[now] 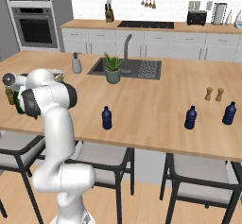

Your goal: Move the plastic bottles in the middle to the plastics group, and the glass bottles in the middle to the glass group.

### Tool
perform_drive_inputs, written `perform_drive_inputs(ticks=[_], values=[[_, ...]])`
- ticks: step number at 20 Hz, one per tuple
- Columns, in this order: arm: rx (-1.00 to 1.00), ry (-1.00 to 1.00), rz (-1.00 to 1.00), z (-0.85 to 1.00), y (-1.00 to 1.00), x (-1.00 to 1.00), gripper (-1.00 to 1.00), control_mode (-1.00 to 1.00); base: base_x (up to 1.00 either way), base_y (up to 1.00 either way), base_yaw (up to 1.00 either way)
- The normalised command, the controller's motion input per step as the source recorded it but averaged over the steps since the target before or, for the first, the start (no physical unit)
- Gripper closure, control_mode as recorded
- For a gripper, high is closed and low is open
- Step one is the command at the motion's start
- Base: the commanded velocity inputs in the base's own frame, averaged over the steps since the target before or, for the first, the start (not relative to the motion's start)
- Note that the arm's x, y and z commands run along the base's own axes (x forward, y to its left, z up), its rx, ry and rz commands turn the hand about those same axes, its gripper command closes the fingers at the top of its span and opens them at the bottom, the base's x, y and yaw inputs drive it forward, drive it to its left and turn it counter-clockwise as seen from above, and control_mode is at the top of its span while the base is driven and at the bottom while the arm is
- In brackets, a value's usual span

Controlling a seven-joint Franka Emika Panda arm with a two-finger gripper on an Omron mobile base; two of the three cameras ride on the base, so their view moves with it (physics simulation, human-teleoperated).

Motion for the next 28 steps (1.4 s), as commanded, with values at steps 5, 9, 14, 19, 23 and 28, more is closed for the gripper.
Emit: perform_drive_inputs(ticks=[5, 9, 14, 19, 23, 28], values=[[0.00, 0.00, 0.00, -0.30, -0.08, -0.03, 1.00, -1.00, 0.00, 0.00, 0.00], [0.00, 0.00, 0.00, -0.27, -0.19, 0.00, -1.00, -1.00, 0.00, 0.00, 0.00], [0.02, 0.00, 0.00, -0.15, -0.07, 0.00, -1.00, -1.00, 0.00, 0.00, 0.00], [0.15, 0.06, 0.00, 0.26, 0.00, -0.01, -1.00, -1.00, 0.00, 0.00, 0.00], [0.05, 0.03, 0.00, 0.51, 0.01, -0.08, -1.00, -1.00, 0.00, 0.00, 0.00], [0.00, 0.00, 0.00, 0.65, -0.08, -0.11, -1.00, -1.00, 0.00, 0.00, 0.00]])
